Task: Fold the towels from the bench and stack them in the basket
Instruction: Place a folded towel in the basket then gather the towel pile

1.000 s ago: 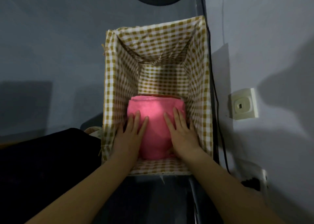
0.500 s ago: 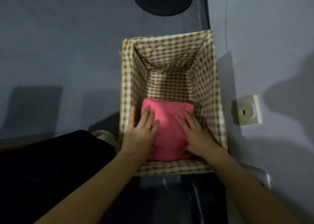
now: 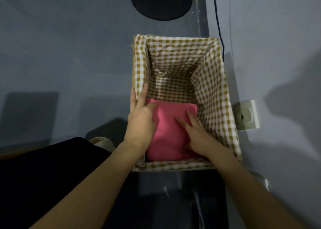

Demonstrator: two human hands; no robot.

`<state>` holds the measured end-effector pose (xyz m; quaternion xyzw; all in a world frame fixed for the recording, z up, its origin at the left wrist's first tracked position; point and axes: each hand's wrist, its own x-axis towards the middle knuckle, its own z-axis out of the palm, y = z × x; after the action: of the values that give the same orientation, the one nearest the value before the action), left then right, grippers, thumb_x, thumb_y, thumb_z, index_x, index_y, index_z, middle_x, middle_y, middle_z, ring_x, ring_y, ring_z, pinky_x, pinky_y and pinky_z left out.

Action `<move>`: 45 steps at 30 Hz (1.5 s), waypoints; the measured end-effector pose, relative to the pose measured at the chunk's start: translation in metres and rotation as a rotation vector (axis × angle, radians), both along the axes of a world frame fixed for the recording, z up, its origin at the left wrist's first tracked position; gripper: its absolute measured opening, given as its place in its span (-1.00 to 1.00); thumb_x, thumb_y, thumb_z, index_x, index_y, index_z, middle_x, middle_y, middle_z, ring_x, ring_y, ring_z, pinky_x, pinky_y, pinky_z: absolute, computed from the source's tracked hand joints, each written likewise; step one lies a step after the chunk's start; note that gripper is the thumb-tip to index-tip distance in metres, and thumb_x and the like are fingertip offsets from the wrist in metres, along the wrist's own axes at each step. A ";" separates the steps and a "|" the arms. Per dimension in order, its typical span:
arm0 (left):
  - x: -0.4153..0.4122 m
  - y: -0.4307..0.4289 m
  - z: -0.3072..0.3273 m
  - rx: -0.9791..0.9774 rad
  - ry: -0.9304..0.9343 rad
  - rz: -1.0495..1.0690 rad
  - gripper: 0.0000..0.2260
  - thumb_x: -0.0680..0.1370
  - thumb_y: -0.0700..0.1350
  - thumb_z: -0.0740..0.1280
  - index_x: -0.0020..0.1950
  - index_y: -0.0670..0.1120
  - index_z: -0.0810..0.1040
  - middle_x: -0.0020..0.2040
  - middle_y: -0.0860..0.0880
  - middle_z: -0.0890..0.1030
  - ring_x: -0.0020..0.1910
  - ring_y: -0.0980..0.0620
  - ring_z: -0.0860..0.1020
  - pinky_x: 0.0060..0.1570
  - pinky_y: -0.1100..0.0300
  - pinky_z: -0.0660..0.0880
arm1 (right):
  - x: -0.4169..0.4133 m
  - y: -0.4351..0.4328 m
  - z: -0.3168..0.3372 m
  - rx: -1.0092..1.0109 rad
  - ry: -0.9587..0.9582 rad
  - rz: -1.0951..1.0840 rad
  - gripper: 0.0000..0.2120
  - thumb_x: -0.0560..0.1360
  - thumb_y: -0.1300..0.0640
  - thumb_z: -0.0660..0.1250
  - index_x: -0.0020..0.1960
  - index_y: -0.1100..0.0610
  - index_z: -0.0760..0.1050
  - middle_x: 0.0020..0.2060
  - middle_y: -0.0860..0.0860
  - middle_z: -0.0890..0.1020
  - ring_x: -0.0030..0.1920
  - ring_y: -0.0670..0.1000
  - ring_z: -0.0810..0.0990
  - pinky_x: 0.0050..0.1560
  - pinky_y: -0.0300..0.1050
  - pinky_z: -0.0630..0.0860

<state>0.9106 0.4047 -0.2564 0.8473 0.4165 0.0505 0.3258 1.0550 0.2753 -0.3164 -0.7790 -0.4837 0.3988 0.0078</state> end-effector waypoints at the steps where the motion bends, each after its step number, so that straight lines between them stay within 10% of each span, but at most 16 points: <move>1: 0.002 -0.002 -0.001 -0.010 0.003 -0.009 -0.57 0.51 -0.42 0.18 0.29 -0.08 0.53 0.57 0.02 -0.10 0.52 -0.13 -0.27 0.46 0.04 0.02 | 0.003 0.002 0.001 -0.023 -0.011 0.014 -0.01 0.41 0.21 0.46 0.54 -0.15 -0.17 0.51 0.02 -0.36 0.51 0.06 -0.32 0.49 -0.09 -0.11; 6: -0.008 -0.023 -0.017 0.241 0.264 -0.251 -0.59 0.53 -0.20 0.25 0.38 0.01 0.44 0.57 -0.10 -0.01 0.49 -0.29 -0.30 0.40 -0.35 -0.11 | -0.002 -0.001 -0.001 -0.051 -0.046 0.070 -0.03 0.46 0.33 0.34 0.53 -0.18 -0.24 0.50 0.01 -0.37 0.52 0.06 -0.32 0.46 -0.11 0.07; 11: -0.005 -0.033 -0.016 0.423 0.769 -0.656 -0.29 0.58 0.07 0.22 0.56 -0.13 -0.10 0.56 -0.22 -0.08 0.51 -0.22 -0.25 0.27 -0.20 -0.50 | -0.003 -0.012 -0.007 0.041 -0.056 0.070 0.01 0.43 0.16 0.44 0.52 -0.16 -0.26 0.52 0.02 -0.32 0.53 0.06 -0.28 0.47 -0.05 0.07; 19: 0.005 -0.038 -0.043 0.523 1.103 -0.768 -0.31 0.65 0.04 0.05 0.49 -0.30 -0.31 0.50 -0.40 -0.06 0.50 -0.32 0.03 0.45 -0.15 -0.01 | -0.004 -0.021 -0.007 -0.023 -0.114 0.128 0.06 0.40 -0.02 0.46 0.51 -0.18 -0.32 0.49 -0.02 -0.40 0.51 0.01 -0.35 0.43 0.03 0.19; 29: 0.011 -0.040 -0.035 0.374 0.964 -0.724 -0.43 0.64 -0.11 0.11 0.52 -0.30 -0.09 0.49 -0.38 0.05 0.47 -0.29 0.15 0.38 -0.07 0.21 | -0.014 -0.018 -0.009 -0.018 -0.167 0.073 -0.02 0.41 0.00 0.43 0.55 -0.09 -0.21 0.53 0.04 -0.28 0.53 0.07 -0.24 0.49 0.19 0.07; 34: -0.002 -0.036 -0.010 0.358 0.535 -0.633 -0.59 0.65 -0.05 0.07 0.48 -0.15 0.22 0.43 -0.15 0.34 0.37 -0.12 0.35 0.25 0.02 0.34 | -0.019 -0.010 0.014 0.289 -0.213 -0.102 -0.59 0.54 0.08 0.27 0.36 0.14 0.38 0.33 0.09 0.41 0.30 0.06 0.40 0.27 -0.08 0.38; 40: -0.031 -0.016 0.035 0.374 0.145 -0.399 -0.88 0.42 -0.13 0.45 -0.24 -0.12 0.55 -0.35 -0.04 0.55 -0.44 -0.05 0.54 -0.56 0.22 0.29 | -0.031 0.024 0.067 0.513 -0.209 -0.227 -0.78 0.57 0.08 0.23 0.11 0.17 0.53 0.04 0.05 0.55 0.02 0.02 0.52 -0.05 -0.16 0.40; 45: -0.074 0.013 0.079 0.387 0.194 -0.195 -0.78 0.60 -0.02 0.17 0.01 -0.13 0.52 -0.06 -0.12 0.59 -0.08 -0.18 0.57 -0.28 0.06 0.40 | -0.070 0.057 0.116 0.605 -0.214 -0.110 -0.81 0.57 0.08 0.23 0.07 0.16 0.51 0.01 0.07 0.53 0.04 0.07 0.50 0.00 -0.08 0.41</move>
<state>0.8370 0.4177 -0.1772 0.9309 0.3448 0.0161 0.1192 0.9847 0.3323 -0.2004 -0.8037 -0.5358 0.1518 0.2097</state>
